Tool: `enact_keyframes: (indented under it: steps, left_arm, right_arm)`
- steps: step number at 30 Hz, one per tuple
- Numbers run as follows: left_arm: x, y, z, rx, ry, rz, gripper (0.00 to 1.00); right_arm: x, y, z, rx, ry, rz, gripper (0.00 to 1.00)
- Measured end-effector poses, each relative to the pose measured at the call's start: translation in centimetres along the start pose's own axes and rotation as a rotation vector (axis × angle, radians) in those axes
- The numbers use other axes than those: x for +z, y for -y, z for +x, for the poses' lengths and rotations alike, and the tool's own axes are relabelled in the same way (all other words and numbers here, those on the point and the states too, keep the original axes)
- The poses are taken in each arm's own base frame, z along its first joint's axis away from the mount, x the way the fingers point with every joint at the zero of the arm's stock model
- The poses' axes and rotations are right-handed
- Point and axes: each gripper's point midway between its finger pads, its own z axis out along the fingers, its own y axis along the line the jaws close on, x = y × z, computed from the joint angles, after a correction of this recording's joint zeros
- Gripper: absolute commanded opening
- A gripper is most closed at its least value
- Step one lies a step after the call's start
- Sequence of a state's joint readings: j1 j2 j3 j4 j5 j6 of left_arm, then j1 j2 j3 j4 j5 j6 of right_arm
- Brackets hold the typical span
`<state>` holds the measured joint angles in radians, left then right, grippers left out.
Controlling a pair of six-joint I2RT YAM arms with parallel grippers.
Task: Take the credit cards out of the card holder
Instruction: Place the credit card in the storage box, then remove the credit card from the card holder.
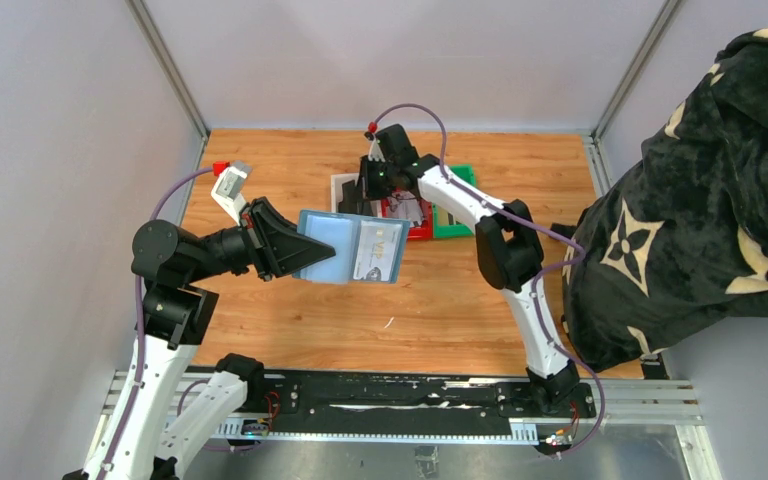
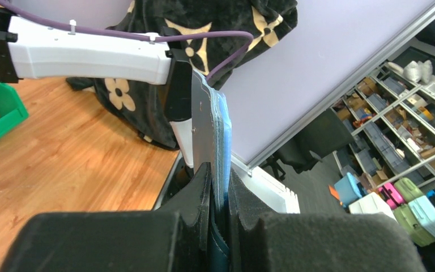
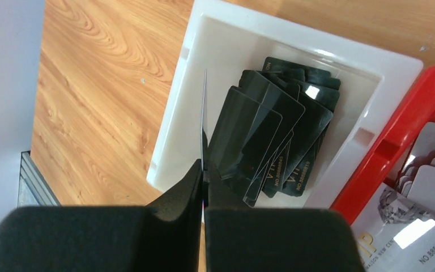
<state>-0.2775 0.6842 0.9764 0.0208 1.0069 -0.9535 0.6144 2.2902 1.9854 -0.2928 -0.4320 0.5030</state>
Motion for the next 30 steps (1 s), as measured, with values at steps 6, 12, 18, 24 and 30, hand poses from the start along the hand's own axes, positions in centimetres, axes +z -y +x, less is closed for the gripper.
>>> enact_keyframes:
  steps: [6, 12, 18, 24, 30]
  left_arm:
    - [0.0, 0.1, 0.0, 0.003, 0.001, 0.002, 0.00]
    - [-0.2, 0.6, -0.1, 0.015, 0.006, 0.008, 0.00]
    - [-0.2, 0.9, -0.2, 0.023, 0.009, 0.012, 0.00]
    - [-0.3, 1.2, -0.4, 0.031, 0.014, 0.014, 0.00]
    - [-0.3, 0.9, -1.1, 0.075, 0.058, -0.012, 0.00]
  right_arm:
    - [1.1, 0.5, -0.1, 0.008, -0.004, 0.027, 0.30]
    - [1.1, 0.1, 0.1, 0.005, -0.003, 0.035, 0.39]
    - [-2.0, -0.8, -0.4, -0.019, 0.037, 0.087, 0.48]
    - [-10.2, -4.5, -1.8, -0.083, 0.154, 0.068, 0.65]
    - [-21.6, -8.8, -0.4, -0.140, 0.340, -0.018, 0.68]
